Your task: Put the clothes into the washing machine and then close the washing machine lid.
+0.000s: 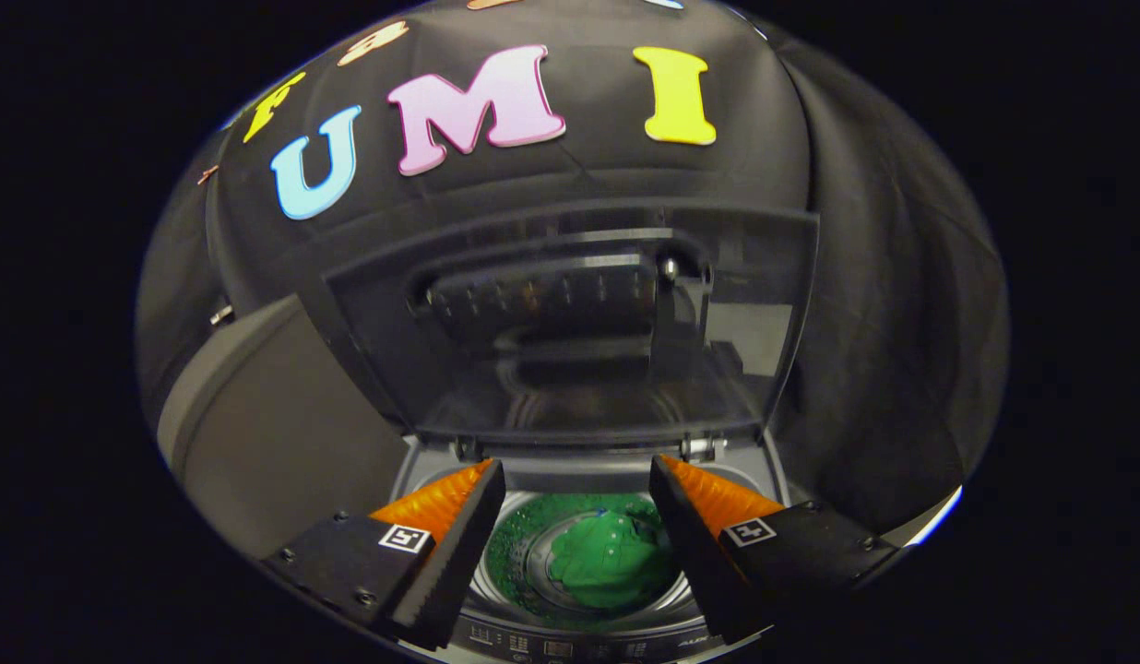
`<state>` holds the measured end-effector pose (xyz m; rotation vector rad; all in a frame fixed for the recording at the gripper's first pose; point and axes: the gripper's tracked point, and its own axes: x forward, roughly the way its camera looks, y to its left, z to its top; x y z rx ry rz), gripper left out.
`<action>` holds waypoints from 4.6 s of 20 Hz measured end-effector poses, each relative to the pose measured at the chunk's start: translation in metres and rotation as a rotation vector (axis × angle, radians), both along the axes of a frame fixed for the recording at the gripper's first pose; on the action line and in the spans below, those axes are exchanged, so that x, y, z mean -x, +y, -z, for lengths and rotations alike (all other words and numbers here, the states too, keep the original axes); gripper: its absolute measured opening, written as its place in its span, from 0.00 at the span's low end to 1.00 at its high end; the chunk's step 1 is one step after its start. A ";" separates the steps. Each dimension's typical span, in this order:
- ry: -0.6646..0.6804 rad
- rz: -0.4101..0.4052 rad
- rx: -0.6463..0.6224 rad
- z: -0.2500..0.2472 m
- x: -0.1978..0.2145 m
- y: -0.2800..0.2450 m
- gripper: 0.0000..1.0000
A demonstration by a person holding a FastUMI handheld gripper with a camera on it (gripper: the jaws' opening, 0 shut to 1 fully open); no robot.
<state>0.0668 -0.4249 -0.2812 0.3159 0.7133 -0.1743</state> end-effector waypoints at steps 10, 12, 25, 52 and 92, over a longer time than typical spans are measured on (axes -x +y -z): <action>-0.182 -0.011 0.105 -0.072 -0.132 -0.045 0.98; -0.164 -0.010 0.079 -0.063 -0.147 -0.044 0.99; -0.114 -0.005 0.109 -0.064 -0.103 -0.030 1.00; 0.140 -0.041 0.144 -0.017 0.064 0.029 0.99; -0.582 0.022 0.155 -0.291 -0.007 0.144 0.98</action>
